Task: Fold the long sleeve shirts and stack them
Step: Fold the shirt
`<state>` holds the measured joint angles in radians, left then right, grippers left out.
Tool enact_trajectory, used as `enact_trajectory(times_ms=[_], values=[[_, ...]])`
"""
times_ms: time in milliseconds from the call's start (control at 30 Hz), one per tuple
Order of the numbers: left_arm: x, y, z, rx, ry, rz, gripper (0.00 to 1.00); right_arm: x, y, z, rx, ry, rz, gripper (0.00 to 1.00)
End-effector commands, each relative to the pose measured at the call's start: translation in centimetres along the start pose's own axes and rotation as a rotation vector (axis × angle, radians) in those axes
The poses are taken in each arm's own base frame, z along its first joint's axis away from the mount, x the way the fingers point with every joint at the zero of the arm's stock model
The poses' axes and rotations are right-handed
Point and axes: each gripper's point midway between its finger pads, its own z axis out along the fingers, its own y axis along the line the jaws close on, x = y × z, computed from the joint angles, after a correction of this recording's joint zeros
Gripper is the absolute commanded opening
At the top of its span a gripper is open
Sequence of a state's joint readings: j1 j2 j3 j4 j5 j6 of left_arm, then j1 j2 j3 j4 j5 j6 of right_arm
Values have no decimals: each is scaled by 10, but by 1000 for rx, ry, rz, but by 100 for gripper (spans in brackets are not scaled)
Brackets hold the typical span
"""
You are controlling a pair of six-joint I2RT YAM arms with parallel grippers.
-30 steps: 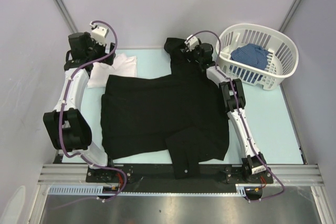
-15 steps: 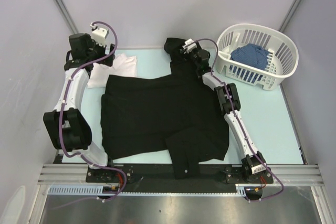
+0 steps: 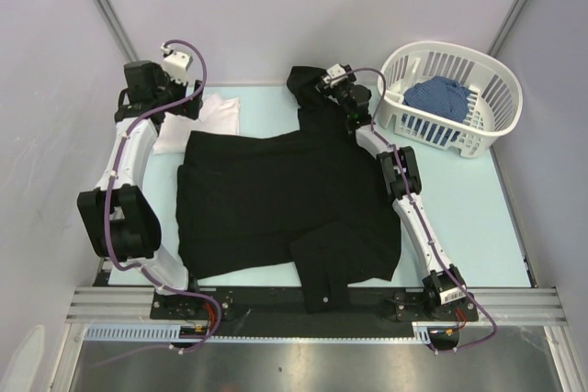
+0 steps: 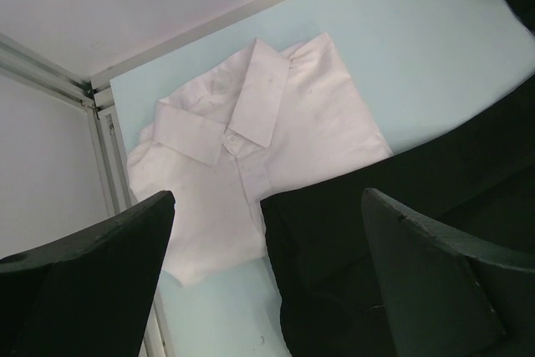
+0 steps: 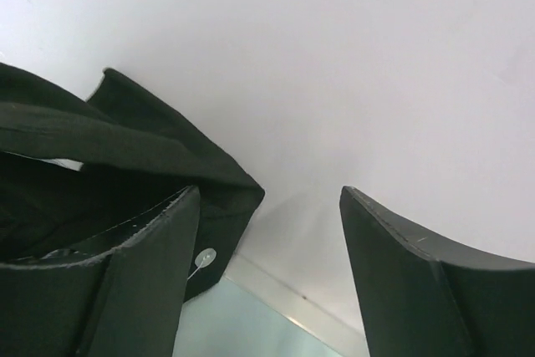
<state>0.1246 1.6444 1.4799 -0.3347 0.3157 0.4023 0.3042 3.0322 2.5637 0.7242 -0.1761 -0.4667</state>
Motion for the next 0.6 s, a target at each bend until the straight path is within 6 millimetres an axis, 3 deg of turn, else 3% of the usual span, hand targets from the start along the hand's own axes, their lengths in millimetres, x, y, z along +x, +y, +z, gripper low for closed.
enact_trajectory(times_ms=[0, 133, 300, 567], values=[[-21, 8, -4, -24, -39, 32, 99, -58, -12, 11, -16, -181, -21, 67], [-19, 9, -5, -31, -33, 28, 99, -57, -2, 11, -66, -175, -11, 54], [-19, 11, -7, -43, -30, 35, 99, -58, 15, 10, -160, -200, -42, 56], [-16, 13, -5, -44, -24, 28, 99, -57, 23, 9, -166, -214, -97, 56]])
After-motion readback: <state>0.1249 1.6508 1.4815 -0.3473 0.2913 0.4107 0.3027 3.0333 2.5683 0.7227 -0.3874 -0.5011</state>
